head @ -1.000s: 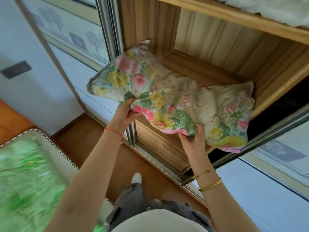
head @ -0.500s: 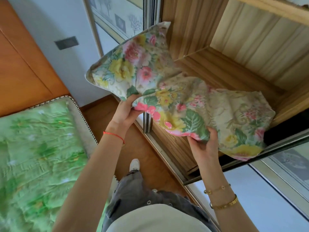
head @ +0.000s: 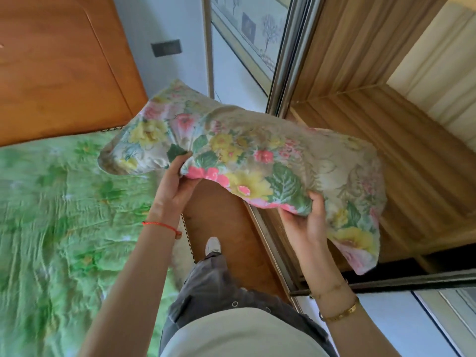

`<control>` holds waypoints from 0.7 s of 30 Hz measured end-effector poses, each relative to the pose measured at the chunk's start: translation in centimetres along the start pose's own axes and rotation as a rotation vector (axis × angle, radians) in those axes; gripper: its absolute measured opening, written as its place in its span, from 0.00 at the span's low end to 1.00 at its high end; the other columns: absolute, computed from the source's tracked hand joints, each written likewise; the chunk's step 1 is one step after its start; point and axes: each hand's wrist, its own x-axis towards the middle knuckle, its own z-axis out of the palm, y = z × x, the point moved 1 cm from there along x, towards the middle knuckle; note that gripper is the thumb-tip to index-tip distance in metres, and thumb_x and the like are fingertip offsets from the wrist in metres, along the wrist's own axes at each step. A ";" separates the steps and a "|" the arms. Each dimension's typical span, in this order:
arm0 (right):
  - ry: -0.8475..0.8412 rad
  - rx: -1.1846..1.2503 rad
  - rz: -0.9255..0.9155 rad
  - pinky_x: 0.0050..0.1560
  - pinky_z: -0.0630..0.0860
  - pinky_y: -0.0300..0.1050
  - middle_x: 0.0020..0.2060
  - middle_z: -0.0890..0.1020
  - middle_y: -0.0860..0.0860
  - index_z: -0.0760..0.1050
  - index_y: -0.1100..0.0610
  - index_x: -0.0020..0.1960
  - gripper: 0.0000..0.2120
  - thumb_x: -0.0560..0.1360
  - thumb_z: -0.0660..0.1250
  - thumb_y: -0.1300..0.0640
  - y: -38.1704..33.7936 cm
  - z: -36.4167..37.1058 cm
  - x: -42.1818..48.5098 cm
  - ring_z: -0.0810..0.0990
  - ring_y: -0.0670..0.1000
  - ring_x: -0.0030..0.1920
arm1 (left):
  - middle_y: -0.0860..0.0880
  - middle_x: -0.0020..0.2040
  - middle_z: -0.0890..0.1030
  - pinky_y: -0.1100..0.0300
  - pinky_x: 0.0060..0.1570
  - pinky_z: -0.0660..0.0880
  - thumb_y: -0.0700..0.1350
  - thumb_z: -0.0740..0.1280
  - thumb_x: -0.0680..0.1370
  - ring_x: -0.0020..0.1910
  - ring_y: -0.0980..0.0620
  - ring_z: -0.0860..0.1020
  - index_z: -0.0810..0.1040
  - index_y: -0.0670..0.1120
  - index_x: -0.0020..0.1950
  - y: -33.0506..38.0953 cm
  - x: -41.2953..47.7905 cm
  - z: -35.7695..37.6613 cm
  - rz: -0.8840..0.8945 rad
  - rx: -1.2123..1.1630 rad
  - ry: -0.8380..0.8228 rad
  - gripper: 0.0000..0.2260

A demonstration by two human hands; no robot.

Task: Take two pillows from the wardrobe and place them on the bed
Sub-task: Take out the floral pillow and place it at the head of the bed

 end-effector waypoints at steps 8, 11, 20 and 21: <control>-0.042 0.155 0.333 0.45 0.80 0.41 0.69 0.75 0.54 0.68 0.59 0.75 0.28 0.75 0.65 0.61 4.3 4.4 4.7 0.78 0.53 0.61 | 0.41 0.51 0.84 0.49 0.59 0.80 0.38 0.61 0.82 0.51 0.46 0.84 0.85 0.37 0.50 4.0 0.3 -4.5 0.182 -0.144 0.069 0.13; -0.057 0.116 0.387 0.39 0.79 0.41 0.67 0.76 0.56 0.67 0.59 0.75 0.29 0.74 0.65 0.62 6.3 6.6 6.9 0.78 0.54 0.60 | 0.40 0.53 0.81 0.49 0.57 0.81 0.39 0.60 0.83 0.54 0.44 0.82 0.76 0.37 0.58 5.7 1.4 -5.6 0.253 -0.191 0.112 0.09; -0.047 0.003 0.614 0.53 0.76 0.37 0.62 0.79 0.54 0.71 0.55 0.70 0.25 0.74 0.69 0.60 12.8 11.3 16.1 0.77 0.47 0.64 | 0.37 0.56 0.83 0.46 0.64 0.76 0.40 0.59 0.83 0.57 0.42 0.83 0.79 0.34 0.60 10.8 7.0 -9.2 0.420 -0.349 0.195 0.13; -0.061 0.007 0.607 0.56 0.72 0.39 0.61 0.80 0.56 0.71 0.57 0.71 0.27 0.72 0.69 0.62 13.6 12.2 16.9 0.77 0.50 0.64 | 0.37 0.55 0.84 0.47 0.63 0.77 0.40 0.59 0.83 0.56 0.42 0.83 0.82 0.34 0.57 11.5 7.7 -9.6 0.430 -0.367 0.213 0.14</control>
